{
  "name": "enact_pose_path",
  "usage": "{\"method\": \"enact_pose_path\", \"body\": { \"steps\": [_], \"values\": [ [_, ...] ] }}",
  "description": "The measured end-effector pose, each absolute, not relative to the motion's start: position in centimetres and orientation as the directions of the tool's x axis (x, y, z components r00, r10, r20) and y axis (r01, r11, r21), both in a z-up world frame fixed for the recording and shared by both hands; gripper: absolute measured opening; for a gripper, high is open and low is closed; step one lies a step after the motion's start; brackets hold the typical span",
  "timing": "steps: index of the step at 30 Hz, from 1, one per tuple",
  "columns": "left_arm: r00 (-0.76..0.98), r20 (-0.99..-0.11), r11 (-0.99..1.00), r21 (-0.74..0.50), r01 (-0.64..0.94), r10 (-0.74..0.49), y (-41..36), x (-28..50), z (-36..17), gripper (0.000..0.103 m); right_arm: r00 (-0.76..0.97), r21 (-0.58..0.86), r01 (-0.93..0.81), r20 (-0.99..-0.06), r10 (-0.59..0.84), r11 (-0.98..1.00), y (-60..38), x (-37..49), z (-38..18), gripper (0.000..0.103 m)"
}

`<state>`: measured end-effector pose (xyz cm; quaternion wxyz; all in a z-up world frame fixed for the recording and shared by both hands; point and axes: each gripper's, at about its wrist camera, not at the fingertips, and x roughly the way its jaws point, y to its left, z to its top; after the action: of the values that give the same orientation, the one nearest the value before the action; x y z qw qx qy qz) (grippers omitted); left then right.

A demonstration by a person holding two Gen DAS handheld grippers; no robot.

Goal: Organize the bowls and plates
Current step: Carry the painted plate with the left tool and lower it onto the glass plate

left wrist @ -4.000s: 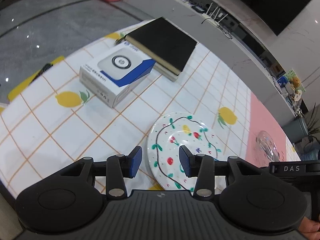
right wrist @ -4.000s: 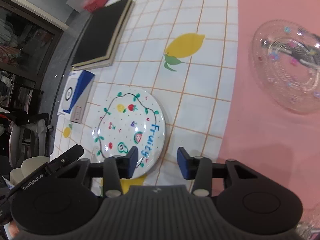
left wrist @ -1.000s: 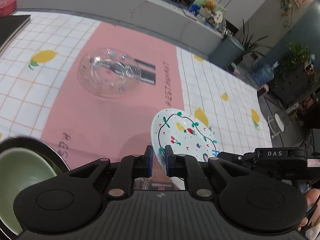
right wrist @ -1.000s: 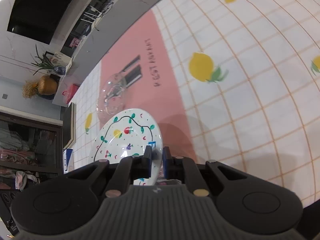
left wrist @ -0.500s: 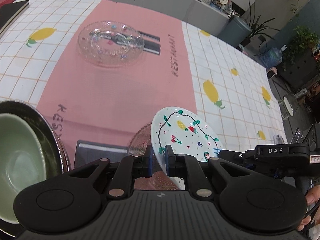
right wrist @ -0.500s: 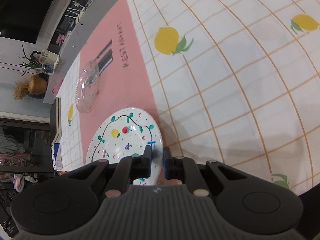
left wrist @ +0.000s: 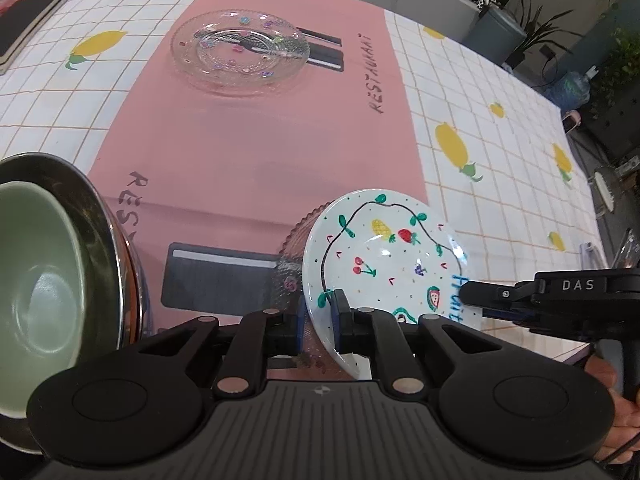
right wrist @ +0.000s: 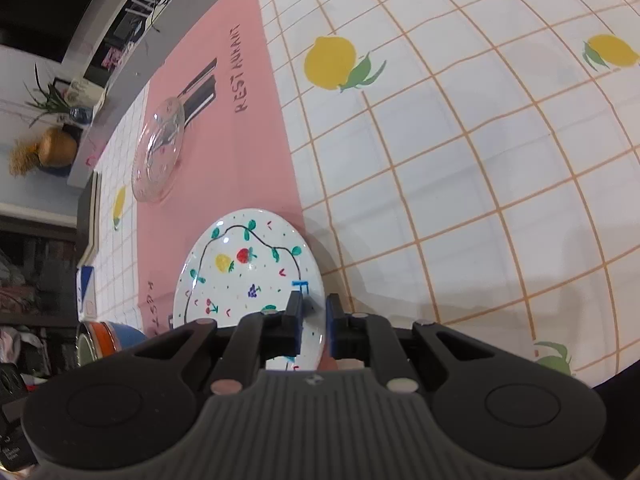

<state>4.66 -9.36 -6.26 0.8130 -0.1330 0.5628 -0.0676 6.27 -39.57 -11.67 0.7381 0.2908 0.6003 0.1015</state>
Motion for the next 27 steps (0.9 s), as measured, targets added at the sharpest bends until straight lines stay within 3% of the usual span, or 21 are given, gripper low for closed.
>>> {"method": "enact_pose_path", "body": {
  "steps": [23, 27],
  "values": [
    [0.354, -0.924, 0.987, -0.159, -0.009, -0.146, -10.5, 4.0, -6.5, 0.015, 0.258, 0.470, 0.128, -0.866, 0.429, 0.873, -36.4, 5.9, -11.8, 0.012],
    [0.371, -0.919, 0.990, -0.137, 0.018, -0.133, -11.0, 3.8, -6.3, 0.015, 0.259, 0.470, 0.121, -0.865, 0.429, 0.874, -36.2, 5.7, -11.7, 0.016]
  ]
}}
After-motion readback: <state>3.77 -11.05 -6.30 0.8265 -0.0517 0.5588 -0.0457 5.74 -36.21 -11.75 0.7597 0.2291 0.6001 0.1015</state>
